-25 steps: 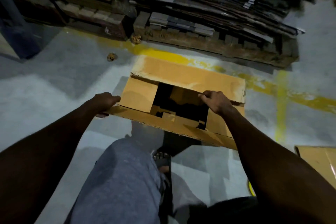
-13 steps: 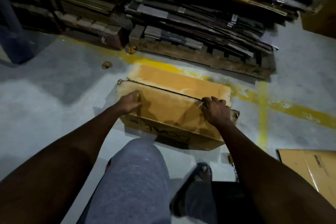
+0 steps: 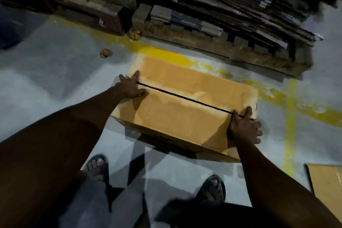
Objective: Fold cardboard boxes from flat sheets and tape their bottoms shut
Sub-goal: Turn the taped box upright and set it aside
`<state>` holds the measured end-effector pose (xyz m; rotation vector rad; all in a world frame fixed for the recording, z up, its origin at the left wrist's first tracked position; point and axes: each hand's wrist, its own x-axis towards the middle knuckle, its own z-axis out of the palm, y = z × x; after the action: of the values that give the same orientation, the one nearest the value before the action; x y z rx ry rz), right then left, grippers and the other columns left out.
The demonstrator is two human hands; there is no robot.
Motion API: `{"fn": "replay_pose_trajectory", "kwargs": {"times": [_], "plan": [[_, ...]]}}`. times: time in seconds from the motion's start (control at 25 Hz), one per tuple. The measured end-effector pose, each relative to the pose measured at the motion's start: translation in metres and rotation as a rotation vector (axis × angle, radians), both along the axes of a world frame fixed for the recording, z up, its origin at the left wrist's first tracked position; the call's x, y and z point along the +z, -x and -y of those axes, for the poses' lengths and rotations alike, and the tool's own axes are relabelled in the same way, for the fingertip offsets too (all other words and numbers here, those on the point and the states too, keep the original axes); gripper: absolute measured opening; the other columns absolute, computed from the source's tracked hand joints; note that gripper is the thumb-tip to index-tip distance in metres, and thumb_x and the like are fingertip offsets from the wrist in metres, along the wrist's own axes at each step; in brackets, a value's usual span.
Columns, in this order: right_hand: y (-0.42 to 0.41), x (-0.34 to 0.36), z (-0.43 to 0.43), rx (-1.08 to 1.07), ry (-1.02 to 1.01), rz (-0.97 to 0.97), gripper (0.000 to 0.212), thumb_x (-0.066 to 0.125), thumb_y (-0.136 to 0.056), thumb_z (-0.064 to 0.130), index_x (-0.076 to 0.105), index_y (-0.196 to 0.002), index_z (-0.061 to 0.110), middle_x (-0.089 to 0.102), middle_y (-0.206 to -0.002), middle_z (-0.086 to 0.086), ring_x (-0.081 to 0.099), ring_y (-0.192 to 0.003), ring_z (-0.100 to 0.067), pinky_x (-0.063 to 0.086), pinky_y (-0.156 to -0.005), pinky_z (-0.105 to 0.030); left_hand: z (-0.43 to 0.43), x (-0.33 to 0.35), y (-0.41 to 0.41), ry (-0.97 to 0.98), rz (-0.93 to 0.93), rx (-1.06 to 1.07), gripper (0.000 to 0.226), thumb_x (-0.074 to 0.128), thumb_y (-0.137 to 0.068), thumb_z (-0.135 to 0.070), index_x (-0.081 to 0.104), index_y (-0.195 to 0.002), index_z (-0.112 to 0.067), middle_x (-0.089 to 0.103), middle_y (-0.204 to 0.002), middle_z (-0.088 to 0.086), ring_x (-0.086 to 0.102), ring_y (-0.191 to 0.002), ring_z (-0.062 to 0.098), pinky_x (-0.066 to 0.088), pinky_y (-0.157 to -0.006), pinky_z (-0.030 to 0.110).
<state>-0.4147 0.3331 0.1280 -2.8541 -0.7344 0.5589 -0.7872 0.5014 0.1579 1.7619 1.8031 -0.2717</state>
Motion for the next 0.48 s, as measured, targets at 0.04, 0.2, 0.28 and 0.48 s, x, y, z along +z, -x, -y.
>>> {"fn": "replay_pose_trajectory", "kwargs": {"times": [0.04, 0.2, 0.28, 0.48], "plan": [[0.002, -0.003, -0.002, 0.007, 0.0, 0.032, 0.063, 0.034, -0.092, 0.069, 0.023, -0.148, 0.042, 0.034, -0.141, -0.026, 0.037, -0.124, -0.046, 0.03, -0.1, -0.06, -0.005, -0.009, 0.006, 0.026, 0.038, 0.012, 0.113, 0.054, -0.069, -0.081, -0.007, -0.152, -0.036, 0.007, -0.157, 0.028, 0.018, -0.142, 0.046, 0.027, -0.113, 0.049], [0.006, -0.009, -0.015, -0.014, -0.036, 0.075, 0.063, 0.04, -0.09, 0.068, 0.028, -0.145, 0.04, 0.034, -0.137, -0.026, 0.036, -0.123, -0.045, 0.028, -0.1, -0.059, -0.005, -0.019, 0.015, -0.07, 0.055, 0.092, 0.102, 0.059, -0.077, -0.07, -0.001, -0.152, -0.036, 0.016, -0.149, 0.032, 0.031, -0.131, 0.051, 0.032, -0.107, 0.048], [0.023, -0.002, -0.026, 0.025, -0.058, 0.079, 0.062, 0.042, -0.09, 0.068, 0.03, -0.144, 0.04, 0.035, -0.136, -0.025, 0.036, -0.122, -0.045, 0.028, -0.1, -0.059, 0.002, -0.008, 0.029, -0.113, 0.061, 0.131, 0.099, 0.061, -0.08, -0.064, 0.002, -0.153, -0.034, 0.02, -0.145, 0.033, 0.033, -0.126, 0.052, 0.033, -0.105, 0.049], [0.095, 0.041, -0.061, 0.195, -0.153, 0.082, 0.061, 0.041, -0.09, 0.07, 0.033, -0.143, 0.04, 0.035, -0.135, -0.025, 0.038, -0.119, -0.046, 0.029, -0.099, -0.059, 0.032, 0.041, 0.121, -0.2, 0.039, 0.251, 0.097, 0.058, -0.081, -0.066, 0.008, -0.154, -0.027, 0.031, -0.138, 0.034, 0.035, -0.126, 0.048, 0.036, -0.102, 0.044]]}}
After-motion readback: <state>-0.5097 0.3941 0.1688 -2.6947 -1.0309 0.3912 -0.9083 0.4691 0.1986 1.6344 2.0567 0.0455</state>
